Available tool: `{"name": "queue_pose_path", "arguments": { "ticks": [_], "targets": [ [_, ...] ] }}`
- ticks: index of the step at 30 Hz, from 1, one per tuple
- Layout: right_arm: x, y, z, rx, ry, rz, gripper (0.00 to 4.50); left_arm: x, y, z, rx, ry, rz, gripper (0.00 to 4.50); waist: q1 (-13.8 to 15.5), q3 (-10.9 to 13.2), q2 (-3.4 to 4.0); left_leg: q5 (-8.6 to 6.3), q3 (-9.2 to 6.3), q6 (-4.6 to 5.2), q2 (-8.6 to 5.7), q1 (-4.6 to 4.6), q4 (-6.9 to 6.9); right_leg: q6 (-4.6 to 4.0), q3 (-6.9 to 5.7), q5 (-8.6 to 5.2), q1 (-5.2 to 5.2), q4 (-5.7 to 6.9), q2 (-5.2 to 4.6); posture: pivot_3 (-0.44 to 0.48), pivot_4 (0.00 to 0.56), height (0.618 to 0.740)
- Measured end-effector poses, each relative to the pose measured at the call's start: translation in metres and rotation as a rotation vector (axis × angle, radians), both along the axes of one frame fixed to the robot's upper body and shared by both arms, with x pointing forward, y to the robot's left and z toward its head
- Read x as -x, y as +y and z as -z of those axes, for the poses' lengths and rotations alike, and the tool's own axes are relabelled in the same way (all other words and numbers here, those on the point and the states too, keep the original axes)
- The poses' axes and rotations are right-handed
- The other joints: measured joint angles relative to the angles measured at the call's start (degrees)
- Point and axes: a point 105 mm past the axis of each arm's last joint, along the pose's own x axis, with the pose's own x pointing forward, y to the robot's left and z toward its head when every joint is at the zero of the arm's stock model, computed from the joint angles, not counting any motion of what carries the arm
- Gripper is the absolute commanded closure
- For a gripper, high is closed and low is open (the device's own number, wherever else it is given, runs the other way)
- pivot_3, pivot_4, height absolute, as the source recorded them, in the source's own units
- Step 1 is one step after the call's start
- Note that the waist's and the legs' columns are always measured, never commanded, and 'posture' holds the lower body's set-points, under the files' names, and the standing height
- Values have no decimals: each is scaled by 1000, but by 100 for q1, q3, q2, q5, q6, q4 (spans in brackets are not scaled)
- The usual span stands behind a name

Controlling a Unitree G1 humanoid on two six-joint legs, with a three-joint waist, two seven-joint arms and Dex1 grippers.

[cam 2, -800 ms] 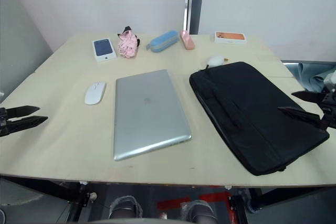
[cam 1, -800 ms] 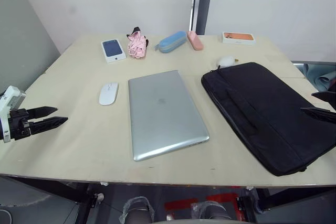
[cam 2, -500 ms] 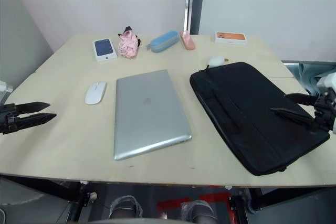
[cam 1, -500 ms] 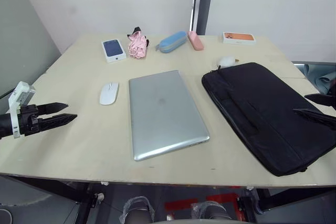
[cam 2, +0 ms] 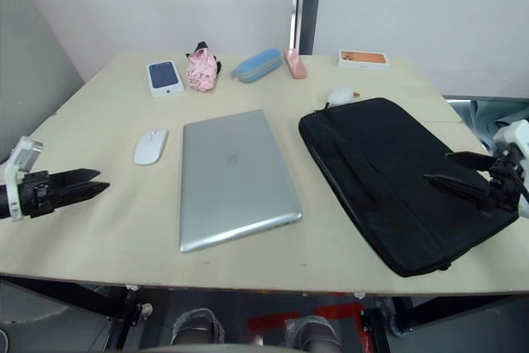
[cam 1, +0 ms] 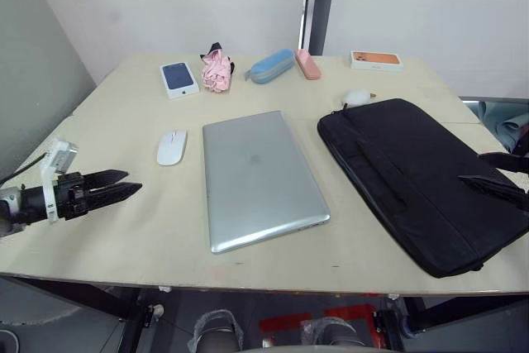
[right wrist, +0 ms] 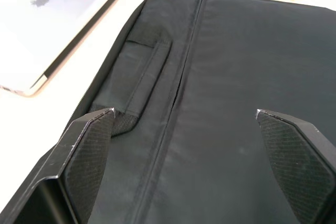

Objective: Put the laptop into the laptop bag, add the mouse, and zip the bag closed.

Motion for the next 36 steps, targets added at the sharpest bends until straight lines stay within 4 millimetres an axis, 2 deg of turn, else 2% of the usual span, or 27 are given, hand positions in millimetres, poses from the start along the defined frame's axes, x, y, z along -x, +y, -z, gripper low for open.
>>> {"name": "queue_pose_path", "arguments": {
  "ticks": [3,4,6,9,11,12,15,19,24,30,36],
  "targets": [
    [-6,10,-9,-20,-58,-10,1880,-2,-11,9,53,77,-14,0,-19,-4,6,0,1,0,0,3,3,0,3,0,1,6,0,0,150,740],
    [-9,13,-12,-17,-74,-14,2088,-3,-15,12,77,96,-14,0,-21,-6,10,0,2,0,-1,3,5,0,4,0,1,9,0,0,150,740],
    [-17,28,-16,-11,-111,-43,2909,-8,-30,18,184,161,-22,0,-20,-11,15,0,-2,-1,-1,5,14,0,3,0,1,22,0,0,150,740],
    [-37,61,-10,-30,-162,-90,3883,-14,-46,29,259,252,-45,0,-45,-12,13,1,-4,-2,0,4,21,-2,5,-1,0,37,3,0,150,740],
    [-46,75,-2,-22,-170,-105,4424,-19,-52,33,272,275,-54,0,-44,-13,15,6,-6,-1,-3,4,25,-2,5,-1,-2,46,0,0,150,740],
    [-51,82,2,-14,-177,-110,4424,-22,-54,35,281,289,-68,0,-44,-13,15,7,-6,-1,-3,4,25,-2,5,-1,0,46,0,0,150,740],
    [-73,123,18,44,-209,-159,4424,-37,-68,44,346,340,-106,0,-50,-13,16,15,-14,-4,-6,1,32,-2,3,0,-3,57,-2,0,150,740],
    [-105,147,33,140,-202,-139,4424,-47,-80,41,429,370,-112,0,-57,-13,16,19,-15,-12,-13,-2,30,-1,2,0,-3,54,-6,0,150,740],
    [-125,184,63,302,-111,-244,4424,-58,-89,43,486,405,-129,0,-49,-13,16,32,-28,-35,-13,-9,26,-2,-14,0,-1,51,-6,0,150,740],
    [-150,205,84,476,-31,-292,4424,-65,-90,45,511,429,-138,0,-55,-14,17,37,-31,-36,-19,-1,26,-2,-17,0,3,61,-15,0,150,740],
    [-161,215,90,542,-14,-335,4424,-68,-95,47,487,445,-117,0,-48,-17,18,45,-36,-28,-44,2,25,-2,-20,0,5,76,-40,0,150,740]
  ]
}}
